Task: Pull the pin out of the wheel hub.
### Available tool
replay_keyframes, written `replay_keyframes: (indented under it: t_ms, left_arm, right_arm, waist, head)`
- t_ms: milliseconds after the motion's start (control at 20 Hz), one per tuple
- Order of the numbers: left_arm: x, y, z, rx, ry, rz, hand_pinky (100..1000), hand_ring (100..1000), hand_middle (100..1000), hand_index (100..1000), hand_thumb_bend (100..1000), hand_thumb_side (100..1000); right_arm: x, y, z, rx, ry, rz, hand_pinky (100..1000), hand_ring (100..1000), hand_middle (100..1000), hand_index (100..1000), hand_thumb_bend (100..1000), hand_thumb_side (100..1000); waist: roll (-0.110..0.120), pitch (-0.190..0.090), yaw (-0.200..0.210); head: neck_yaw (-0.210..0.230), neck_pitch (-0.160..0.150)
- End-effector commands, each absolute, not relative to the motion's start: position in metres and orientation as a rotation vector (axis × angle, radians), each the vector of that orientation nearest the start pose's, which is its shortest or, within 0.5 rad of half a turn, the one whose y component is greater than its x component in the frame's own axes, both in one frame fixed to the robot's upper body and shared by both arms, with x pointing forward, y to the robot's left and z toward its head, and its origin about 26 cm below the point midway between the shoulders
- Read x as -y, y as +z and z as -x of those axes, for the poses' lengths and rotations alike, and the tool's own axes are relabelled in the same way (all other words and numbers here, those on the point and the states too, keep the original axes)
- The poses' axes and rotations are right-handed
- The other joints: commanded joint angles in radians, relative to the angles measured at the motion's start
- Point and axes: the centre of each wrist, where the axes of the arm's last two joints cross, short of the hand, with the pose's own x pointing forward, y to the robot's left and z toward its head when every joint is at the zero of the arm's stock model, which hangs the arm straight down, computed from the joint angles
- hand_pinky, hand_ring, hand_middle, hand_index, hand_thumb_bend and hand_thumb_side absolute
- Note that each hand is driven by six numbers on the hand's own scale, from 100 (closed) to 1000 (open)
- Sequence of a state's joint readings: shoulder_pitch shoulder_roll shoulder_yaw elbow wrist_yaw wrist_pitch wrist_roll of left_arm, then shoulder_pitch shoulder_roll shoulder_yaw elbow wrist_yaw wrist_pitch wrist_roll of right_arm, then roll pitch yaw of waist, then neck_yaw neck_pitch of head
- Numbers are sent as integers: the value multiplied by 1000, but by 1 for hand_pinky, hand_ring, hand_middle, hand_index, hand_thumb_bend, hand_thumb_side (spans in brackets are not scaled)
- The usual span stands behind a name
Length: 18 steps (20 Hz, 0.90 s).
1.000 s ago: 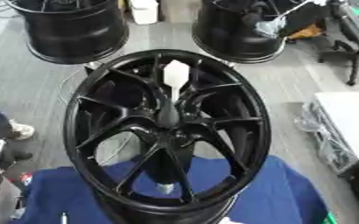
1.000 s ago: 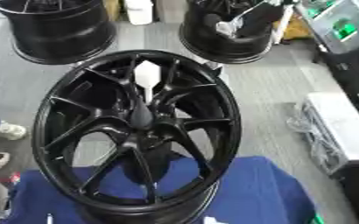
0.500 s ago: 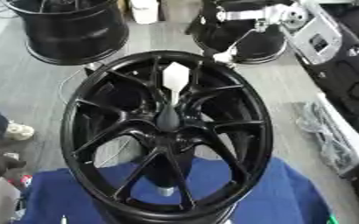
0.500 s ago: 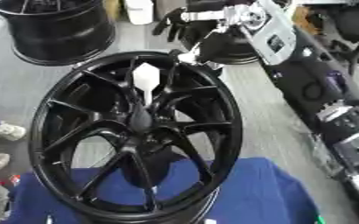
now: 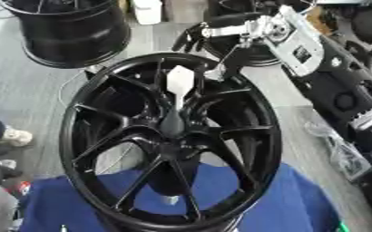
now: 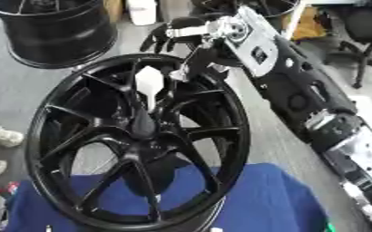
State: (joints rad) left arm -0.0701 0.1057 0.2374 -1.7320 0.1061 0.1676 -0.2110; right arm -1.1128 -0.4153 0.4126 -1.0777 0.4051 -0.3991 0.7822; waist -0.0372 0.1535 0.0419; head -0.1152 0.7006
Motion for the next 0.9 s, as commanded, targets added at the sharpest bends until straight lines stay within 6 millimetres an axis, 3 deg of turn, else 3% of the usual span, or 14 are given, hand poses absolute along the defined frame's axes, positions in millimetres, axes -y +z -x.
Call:
replay_keyframes:
  t_ms: [50, 700, 900]
  left_arm:
    - [-320, 67, -287, 1677, -36, 4, 624, 429, 241, 640, 513, 587]
    - [-318, 68, -288, 1682, -38, 10, 624, 429, 241, 639, 515, 586]
    - [-318, 69, -289, 1684, -38, 11, 624, 429, 241, 639, 516, 586]
  right_arm:
    - [168, 277, -464, 1529, 2322, 252, 827, 879, 911, 915, 100, 235]
    - [157, 264, -464, 1508, 2366, 206, 813, 863, 836, 850, 100, 218]
    - [154, 261, -464, 1504, 2375, 195, 811, 847, 767, 841, 100, 209]
  waist:
    - [3, -11, 1]
    - [3, -10, 12]
    - [2, -9, 15]
  head:
    - [0, -12]
    - [1, -13]
    - [0, -14]
